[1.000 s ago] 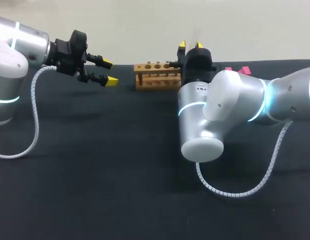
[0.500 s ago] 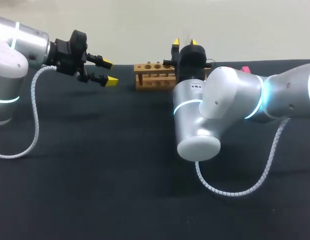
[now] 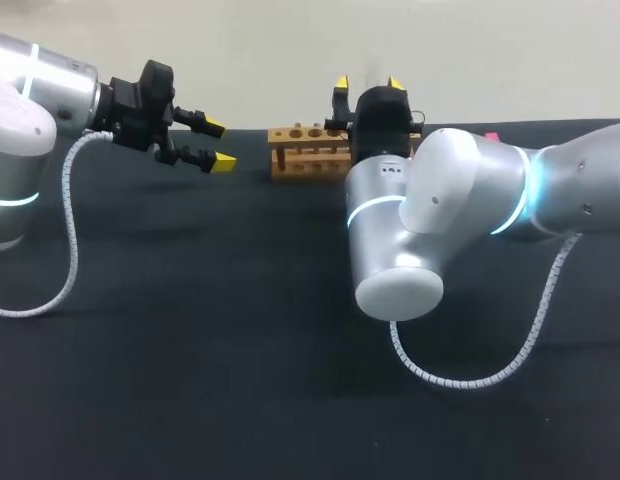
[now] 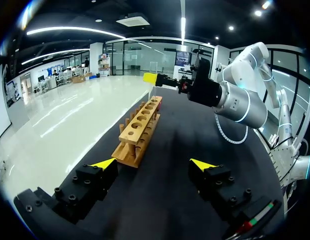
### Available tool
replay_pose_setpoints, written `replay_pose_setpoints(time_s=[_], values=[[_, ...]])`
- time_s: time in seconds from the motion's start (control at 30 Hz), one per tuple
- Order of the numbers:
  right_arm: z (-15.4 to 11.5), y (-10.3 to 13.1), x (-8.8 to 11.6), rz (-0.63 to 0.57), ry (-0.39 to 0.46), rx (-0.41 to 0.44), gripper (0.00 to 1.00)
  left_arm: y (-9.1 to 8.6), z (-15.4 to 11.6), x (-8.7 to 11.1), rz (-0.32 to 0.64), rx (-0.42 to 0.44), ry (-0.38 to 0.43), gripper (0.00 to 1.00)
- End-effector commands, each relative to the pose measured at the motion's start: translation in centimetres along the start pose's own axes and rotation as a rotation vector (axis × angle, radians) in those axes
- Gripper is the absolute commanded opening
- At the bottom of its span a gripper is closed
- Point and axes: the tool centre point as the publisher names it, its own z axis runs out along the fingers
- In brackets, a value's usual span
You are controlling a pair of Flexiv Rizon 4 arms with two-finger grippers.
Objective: Grasp the test tube, adjust it, and insert it.
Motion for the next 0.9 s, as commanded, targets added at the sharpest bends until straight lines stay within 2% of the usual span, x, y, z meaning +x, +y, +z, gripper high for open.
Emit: replay_pose_setpoints(time_s=[0.03,0.07,0.2,0.77,0.9], values=[[-0.4,-0.4,-0.4,-0.001,0.004,-0.178,1.00,0.0,0.0,0.1,0.002,-0.002,-0.003,1.00],[-1.1,-1.0,-0.6,0.008,0.053,-0.204,1.00,0.0,0.0,0.1,0.002,-0.002,-0.003,1.00],[-2.3,-1.3,-0.9,0.007,0.089,-0.238,1.00,0.0,0.0,0.1,0.002,-0.002,-0.003,1.00],[-6.1,-0.8,-2.3,0.016,0.112,-0.307,1.00,0.0,0.0,0.1,0.002,-0.002,-0.003,1.00],[-6.6,-0.9,-2.6,0.054,0.131,-0.334,1.00,0.0,0.0,0.1,0.002,-0.002,-0.003,1.00]])
